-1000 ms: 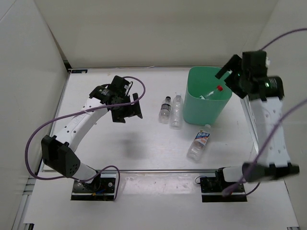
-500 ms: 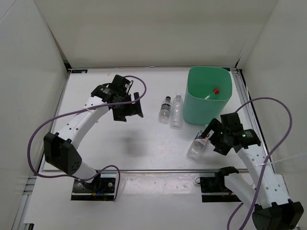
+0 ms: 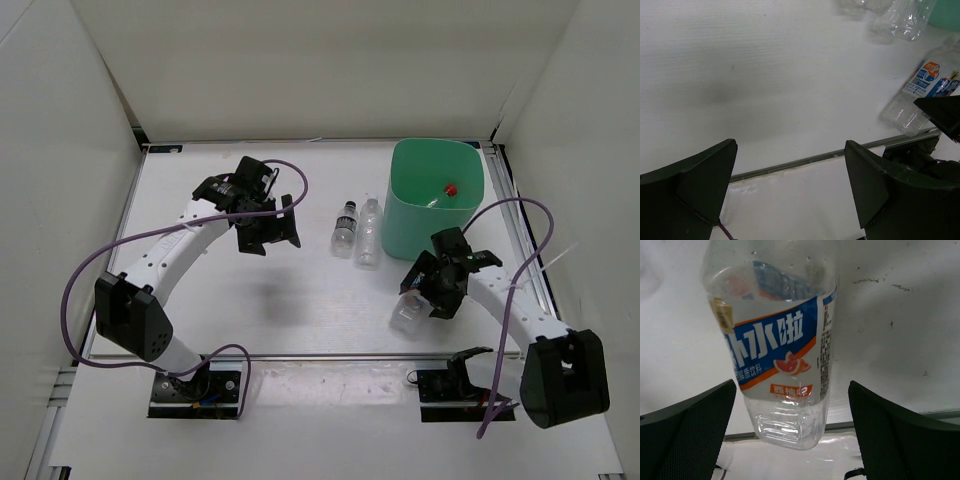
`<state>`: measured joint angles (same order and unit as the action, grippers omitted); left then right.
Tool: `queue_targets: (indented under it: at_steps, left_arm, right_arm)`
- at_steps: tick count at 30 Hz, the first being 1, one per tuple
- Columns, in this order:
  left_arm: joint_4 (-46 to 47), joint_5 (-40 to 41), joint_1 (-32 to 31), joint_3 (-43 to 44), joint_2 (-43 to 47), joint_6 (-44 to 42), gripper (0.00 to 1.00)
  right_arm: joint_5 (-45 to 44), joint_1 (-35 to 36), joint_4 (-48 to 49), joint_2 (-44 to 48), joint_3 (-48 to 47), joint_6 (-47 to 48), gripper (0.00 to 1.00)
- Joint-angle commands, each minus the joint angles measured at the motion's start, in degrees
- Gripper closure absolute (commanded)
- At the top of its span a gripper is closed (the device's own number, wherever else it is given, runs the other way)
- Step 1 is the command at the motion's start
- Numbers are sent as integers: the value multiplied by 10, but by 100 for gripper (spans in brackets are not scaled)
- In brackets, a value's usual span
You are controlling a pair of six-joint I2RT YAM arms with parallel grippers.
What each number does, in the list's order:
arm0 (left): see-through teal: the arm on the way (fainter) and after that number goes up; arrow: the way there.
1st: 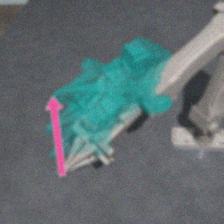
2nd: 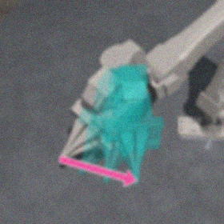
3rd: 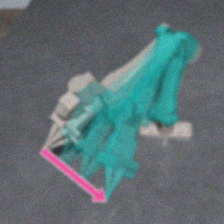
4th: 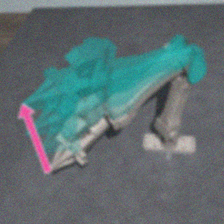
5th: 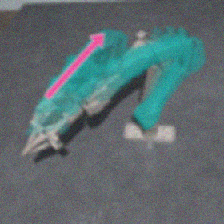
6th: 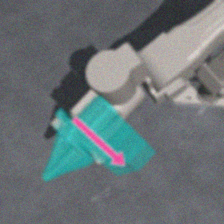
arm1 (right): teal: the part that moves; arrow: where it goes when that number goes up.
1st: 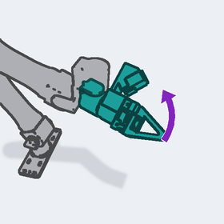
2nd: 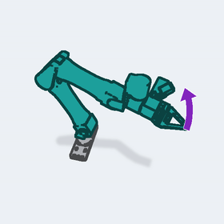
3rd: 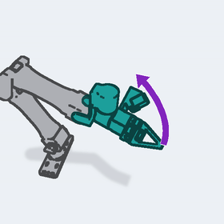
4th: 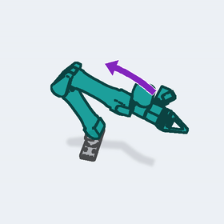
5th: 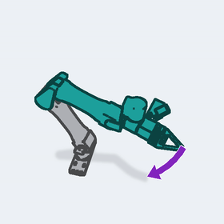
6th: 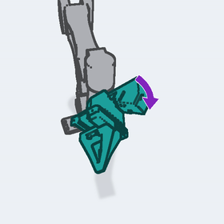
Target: Put the plastic bottles in the bin
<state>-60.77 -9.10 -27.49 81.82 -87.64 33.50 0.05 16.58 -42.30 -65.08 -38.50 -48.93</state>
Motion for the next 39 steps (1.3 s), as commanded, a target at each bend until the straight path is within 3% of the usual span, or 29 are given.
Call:
queue_targets:
  at_steps: [1,2,5,6,9,13,17,18,21,25,28,31,33,36,38,39]
  left_arm:
    - [3,-10,2,-5,19,-7,0]
    - [3,-10,2,-5,25,-7,0]
    - [3,0,2,-17,40,-7,0]
    - [3,1,2,-17,47,-7,0]
    - [3,6,9,-23,52,-7,0]
    - [3,6,15,-35,57,-7,0]
    - [9,6,26,-35,62,-7,0]
    - [15,6,26,-35,62,-7,0]
    - [21,6,31,-28,49,-12,0]
    - [43,-30,31,-18,37,-18,0]
    - [69,-66,31,-6,20,-18,0]
    - [85,-83,31,10,0,-18,0]
    - [90,-83,31,16,-12,-18,0]
    - [109,-78,31,29,-31,-12,0]
    - [109,-83,31,49,-50,-6,0]
    - [109,-83,31,55,-57,-1,0]
  right_arm:
    - [-3,6,14,-3,5,2,7]
    - [-3,6,2,11,5,1,10]
    - [6,6,-35,55,11,-12,37]
    - [14,6,-46,67,11,-12,53]
    - [35,6,-117,120,-10,-18,73]
    - [28,6,-225,188,-103,-23,81]
    - [6,6,-313,203,-288,-34,84]
    - [-12,6,-328,188,-373,-39,84]
    - [-58,6,-328,147,-514,-39,84]
    - [-148,6,-236,50,-573,6,84]
    - [-204,6,-162,-22,-590,42,77]
    - [-201,0,-156,-97,-636,49,73]
    - [-182,0,-156,-131,-642,68,63]
    - [-203,-6,-151,-138,-635,68,59]
    - [-197,-16,-114,-125,-610,68,33]
    - [-190,-24,-114,-119,-610,68,6]
